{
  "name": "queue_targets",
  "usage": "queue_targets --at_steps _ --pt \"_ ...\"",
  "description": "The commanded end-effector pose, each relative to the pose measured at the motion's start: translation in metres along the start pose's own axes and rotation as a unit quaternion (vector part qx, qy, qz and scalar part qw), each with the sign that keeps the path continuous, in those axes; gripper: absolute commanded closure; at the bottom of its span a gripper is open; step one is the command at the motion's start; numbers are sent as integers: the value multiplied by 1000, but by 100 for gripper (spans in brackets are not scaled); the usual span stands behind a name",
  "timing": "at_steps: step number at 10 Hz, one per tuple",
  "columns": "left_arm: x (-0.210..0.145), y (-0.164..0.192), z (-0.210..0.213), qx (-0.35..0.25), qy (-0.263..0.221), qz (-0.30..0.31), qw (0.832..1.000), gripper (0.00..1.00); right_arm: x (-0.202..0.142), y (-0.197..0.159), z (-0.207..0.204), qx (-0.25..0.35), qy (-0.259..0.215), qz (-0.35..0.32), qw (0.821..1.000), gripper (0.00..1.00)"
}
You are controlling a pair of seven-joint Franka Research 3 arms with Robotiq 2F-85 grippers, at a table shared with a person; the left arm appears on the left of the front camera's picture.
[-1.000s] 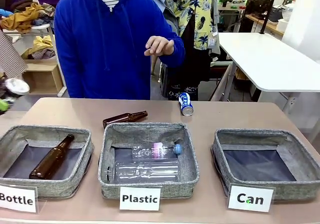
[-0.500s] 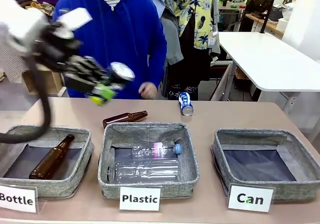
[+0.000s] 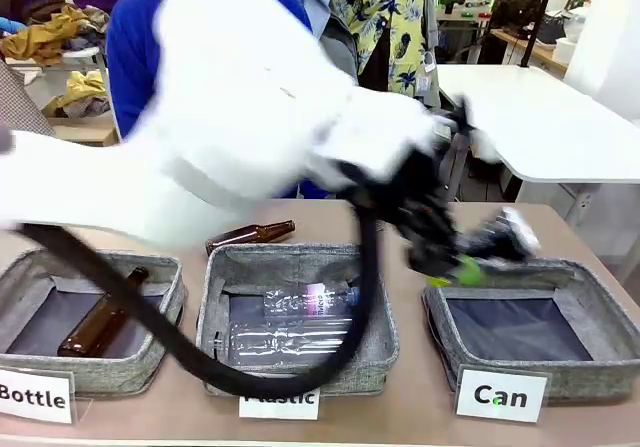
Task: Sort the can waste into the basket.
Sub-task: Pick up the can waste from the table and place it in the right Fabric basket.
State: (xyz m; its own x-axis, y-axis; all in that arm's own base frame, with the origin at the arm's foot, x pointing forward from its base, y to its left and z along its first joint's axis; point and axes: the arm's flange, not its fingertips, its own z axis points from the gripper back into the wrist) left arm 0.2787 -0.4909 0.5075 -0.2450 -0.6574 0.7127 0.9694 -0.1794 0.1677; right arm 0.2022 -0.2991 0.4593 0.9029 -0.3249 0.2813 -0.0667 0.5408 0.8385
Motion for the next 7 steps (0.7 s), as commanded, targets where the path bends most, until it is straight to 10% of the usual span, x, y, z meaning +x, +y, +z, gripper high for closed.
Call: queue_targets --at_steps 1,7 --pt "33 44 -77 -11 60 -23 998 68 -10 -8 0 26 -11 10 1000 0" --pt "41 89 -160 2 100 -36 994 68 -23 -12 -11 35 5 0 999 0"
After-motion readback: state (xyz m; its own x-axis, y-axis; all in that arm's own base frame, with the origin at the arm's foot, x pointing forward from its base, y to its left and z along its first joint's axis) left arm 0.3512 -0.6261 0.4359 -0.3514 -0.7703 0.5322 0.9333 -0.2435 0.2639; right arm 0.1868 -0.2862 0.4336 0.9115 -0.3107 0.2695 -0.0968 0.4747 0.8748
